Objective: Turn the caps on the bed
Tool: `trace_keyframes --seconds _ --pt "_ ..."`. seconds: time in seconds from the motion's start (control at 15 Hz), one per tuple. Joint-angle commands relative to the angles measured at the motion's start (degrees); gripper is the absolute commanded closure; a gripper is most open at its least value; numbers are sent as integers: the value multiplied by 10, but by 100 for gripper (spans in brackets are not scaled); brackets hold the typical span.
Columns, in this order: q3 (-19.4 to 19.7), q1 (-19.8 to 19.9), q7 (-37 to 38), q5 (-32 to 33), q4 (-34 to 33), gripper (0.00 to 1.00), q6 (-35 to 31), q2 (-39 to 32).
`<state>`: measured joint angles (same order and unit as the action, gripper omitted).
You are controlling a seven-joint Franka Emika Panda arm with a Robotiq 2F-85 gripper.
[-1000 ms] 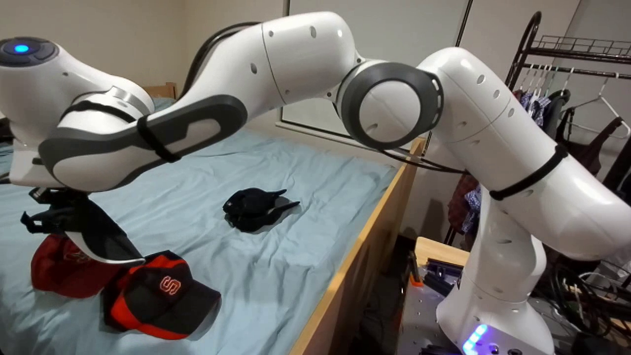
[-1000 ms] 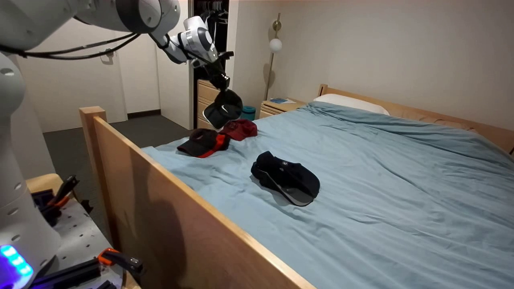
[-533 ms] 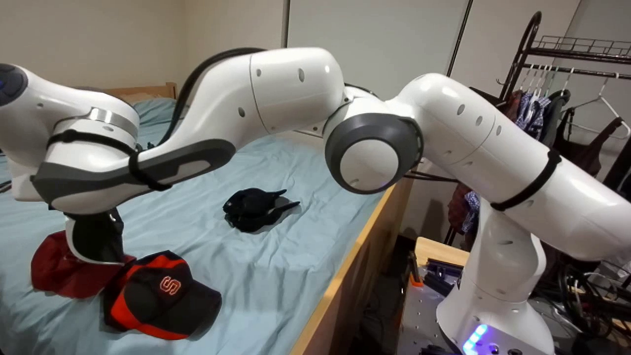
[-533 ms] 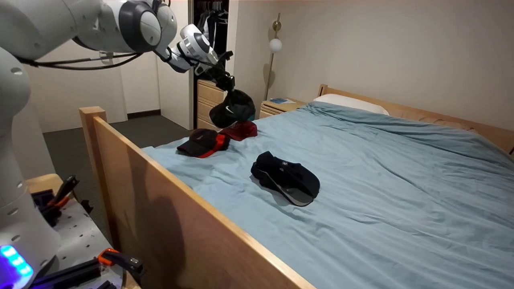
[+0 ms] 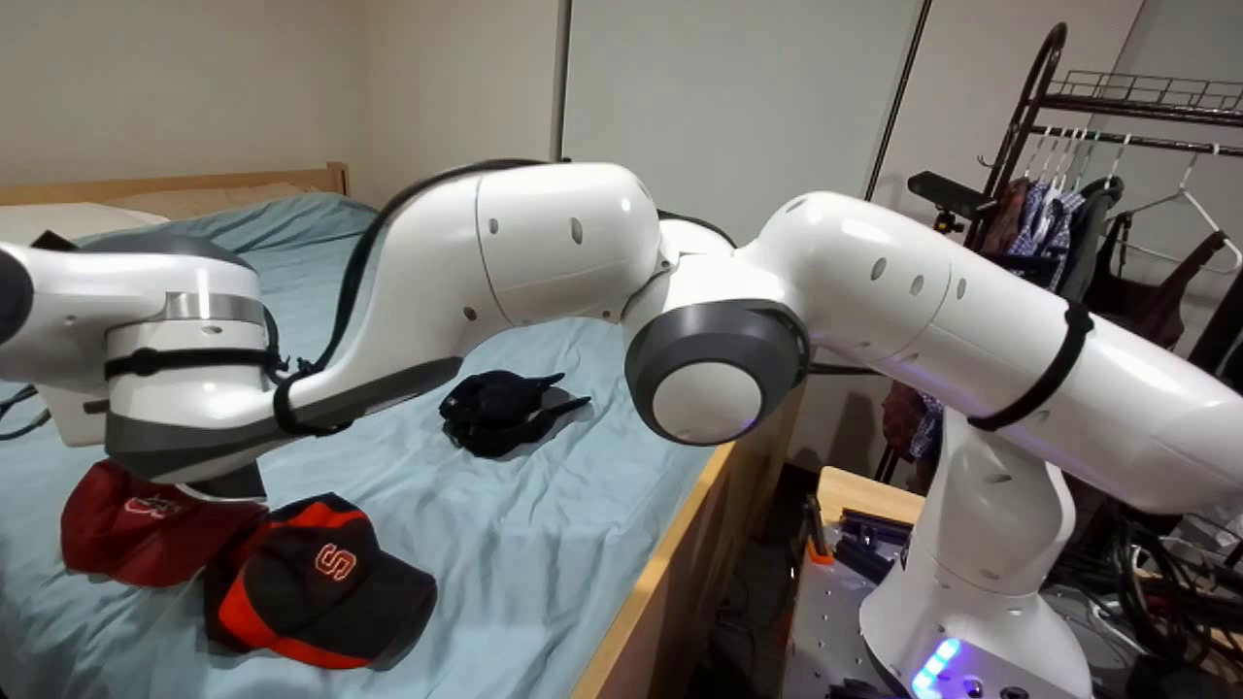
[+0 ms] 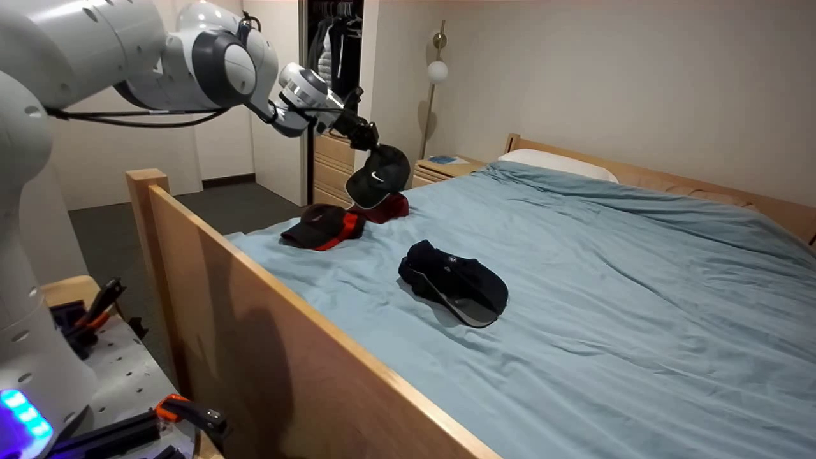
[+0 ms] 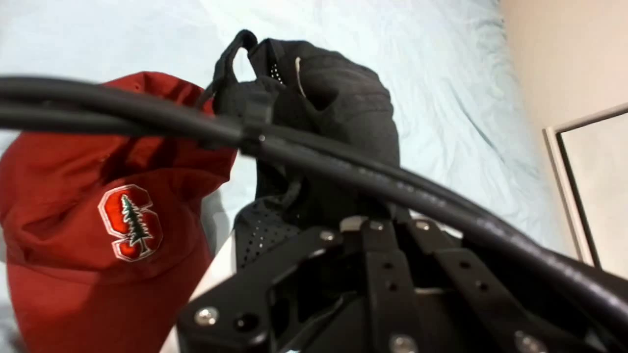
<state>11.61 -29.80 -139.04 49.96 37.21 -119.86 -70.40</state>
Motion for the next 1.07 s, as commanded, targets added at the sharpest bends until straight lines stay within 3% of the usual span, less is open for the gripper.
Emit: trace_keyframes --seconds 0.0,0.27,0.73,0.8,1.0 --pt "17 -4 23 46 -63 96 19 -58" --pt "11 -5 30 69 -77 96 16 -84" --pt "-6 -10 15 53 -96 96 7 -107" --pt "-16 -9 13 44 -98 71 7 -106" --pt "-39 -6 9 14 -76 57 1 -84"
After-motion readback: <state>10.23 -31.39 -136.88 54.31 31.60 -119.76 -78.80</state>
